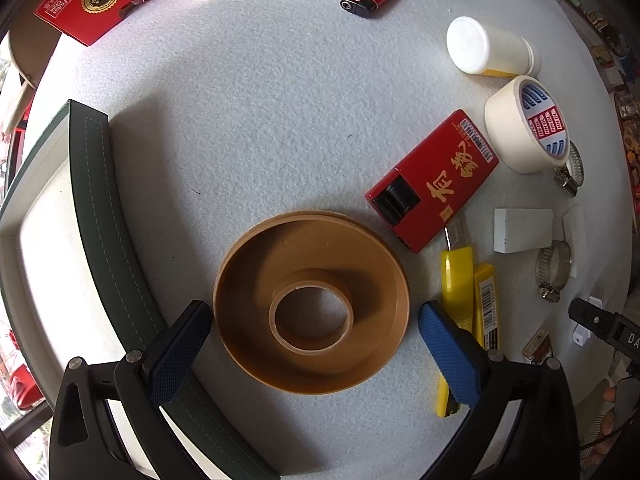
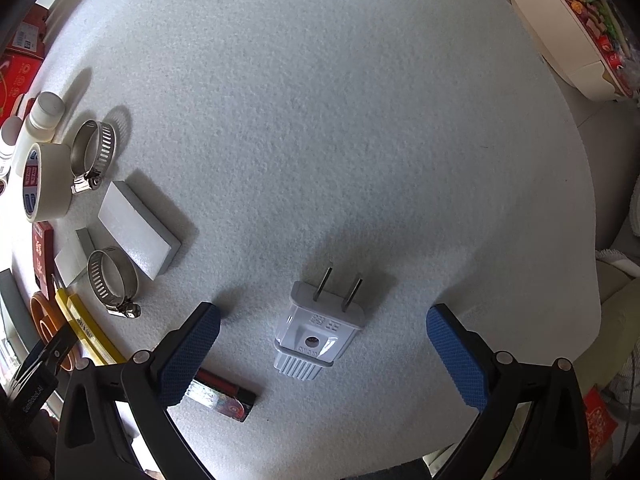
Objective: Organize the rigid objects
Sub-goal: 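Close left tool on brown ring while right tool grasps white plug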
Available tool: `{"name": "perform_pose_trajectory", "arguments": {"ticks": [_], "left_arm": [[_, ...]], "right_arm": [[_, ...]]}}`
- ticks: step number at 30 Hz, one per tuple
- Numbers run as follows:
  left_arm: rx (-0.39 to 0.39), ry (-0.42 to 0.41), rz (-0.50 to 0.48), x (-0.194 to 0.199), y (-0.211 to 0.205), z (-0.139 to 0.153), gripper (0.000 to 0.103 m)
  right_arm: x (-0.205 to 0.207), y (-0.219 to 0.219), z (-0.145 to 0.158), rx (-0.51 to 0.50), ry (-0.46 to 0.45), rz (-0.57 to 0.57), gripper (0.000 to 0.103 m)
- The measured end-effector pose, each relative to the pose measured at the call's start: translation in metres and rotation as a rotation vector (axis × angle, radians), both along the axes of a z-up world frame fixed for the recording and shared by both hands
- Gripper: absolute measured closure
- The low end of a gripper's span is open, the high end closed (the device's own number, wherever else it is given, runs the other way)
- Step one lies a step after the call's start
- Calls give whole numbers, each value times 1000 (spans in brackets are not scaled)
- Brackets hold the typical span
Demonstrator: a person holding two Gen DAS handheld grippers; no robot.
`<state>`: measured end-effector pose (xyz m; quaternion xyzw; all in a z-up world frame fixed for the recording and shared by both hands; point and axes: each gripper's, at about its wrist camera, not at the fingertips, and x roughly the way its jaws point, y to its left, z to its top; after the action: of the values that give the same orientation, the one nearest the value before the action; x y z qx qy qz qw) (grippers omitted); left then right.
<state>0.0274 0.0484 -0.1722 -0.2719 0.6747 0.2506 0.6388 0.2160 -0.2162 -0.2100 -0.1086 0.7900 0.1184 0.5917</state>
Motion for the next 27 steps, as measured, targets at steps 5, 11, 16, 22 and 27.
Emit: {"name": "perform_pose_trajectory", "arguments": {"ticks": [5, 11, 16, 22, 27], "left_arm": [[-10, 23, 5, 0, 5, 8, 2], [22, 31, -45, 8, -6, 19, 14], [66, 52, -52, 3, -12, 23, 14], [58, -21, -83, -4, -25, 44, 14], [34, -66, -100, -11, -37, 60, 14]], "right_arm": [[-7, 0, 5, 33, 14, 10, 7], [-20, 17, 27, 55, -17, 102, 63], [-33, 18, 37, 72, -17, 139, 63], [-39, -2, 56, 101, -26, 147, 63], [-67, -7, 89, 139, -53, 174, 63]]}}
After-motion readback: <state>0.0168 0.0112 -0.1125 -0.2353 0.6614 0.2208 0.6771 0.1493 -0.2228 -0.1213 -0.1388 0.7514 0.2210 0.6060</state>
